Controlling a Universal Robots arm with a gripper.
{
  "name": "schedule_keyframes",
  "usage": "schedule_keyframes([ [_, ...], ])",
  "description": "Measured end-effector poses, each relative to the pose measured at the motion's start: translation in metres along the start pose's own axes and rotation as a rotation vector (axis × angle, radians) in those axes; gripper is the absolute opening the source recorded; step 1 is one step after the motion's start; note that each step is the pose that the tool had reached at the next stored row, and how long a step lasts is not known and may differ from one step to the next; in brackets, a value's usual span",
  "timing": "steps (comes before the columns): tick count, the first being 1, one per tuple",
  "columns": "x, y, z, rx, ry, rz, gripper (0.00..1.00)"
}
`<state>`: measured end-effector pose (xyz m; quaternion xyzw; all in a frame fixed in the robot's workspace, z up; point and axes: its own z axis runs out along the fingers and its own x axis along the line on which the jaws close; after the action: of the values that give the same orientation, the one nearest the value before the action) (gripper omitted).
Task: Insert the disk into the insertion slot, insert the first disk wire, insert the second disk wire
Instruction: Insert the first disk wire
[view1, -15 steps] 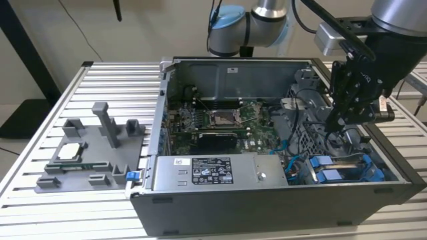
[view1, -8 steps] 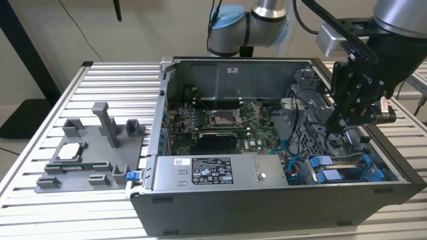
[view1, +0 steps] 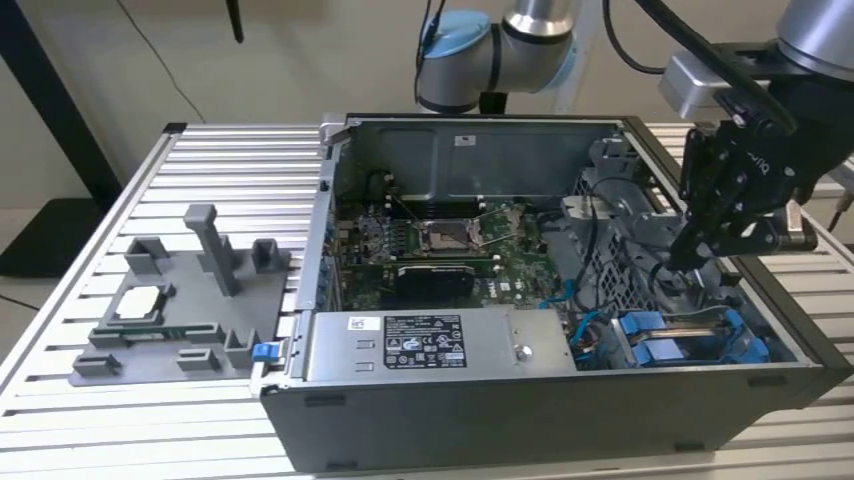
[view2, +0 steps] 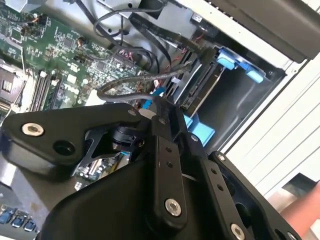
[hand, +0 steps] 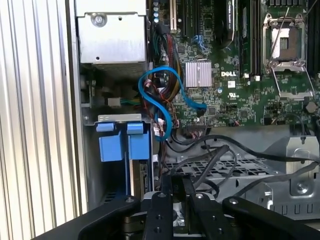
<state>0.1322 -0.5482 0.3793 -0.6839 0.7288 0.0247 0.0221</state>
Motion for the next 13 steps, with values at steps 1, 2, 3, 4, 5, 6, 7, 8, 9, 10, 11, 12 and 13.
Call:
schedule_keyframes([
  [1,0.0002,-0.0027,0.0005,-0.002,0.0001,0.0,0.0],
  [2,0.0005,-0.0051,0.0009,-0.0038,0.0003,0.0,0.0],
  [3,0.0007,-0.0077,0.0014,-0.0056,0.0004,0.0,0.0],
  [4,0.0009,-0.0101,0.0019,-0.0073,0.0006,0.001,0.0],
  [5,0.0011,-0.0124,0.0024,-0.0089,0.0007,0.001,0.0],
  [6,0.0014,-0.0148,0.003,-0.0104,0.0008,0.001,0.0],
  [7,0.0017,-0.0171,0.0036,-0.012,0.001,0.001,0.0],
  [8,0.0024,-0.0193,0.0044,-0.0137,0.001,0.001,0.0],
  [9,0.0034,-0.0212,0.0053,-0.015,0.0012,0.001,0.0],
  [10,0.0046,-0.0228,0.0066,-0.0164,0.0012,0.001,0.0],
  [11,0.0068,-0.0238,0.0078,-0.0176,0.0014,0.001,0.0],
  [12,0.01,-0.0242,0.0088,-0.0186,0.0014,0.001,0.0],
  [13,0.0137,-0.0245,0.0098,-0.0195,0.0013,0.001,0.0],
])
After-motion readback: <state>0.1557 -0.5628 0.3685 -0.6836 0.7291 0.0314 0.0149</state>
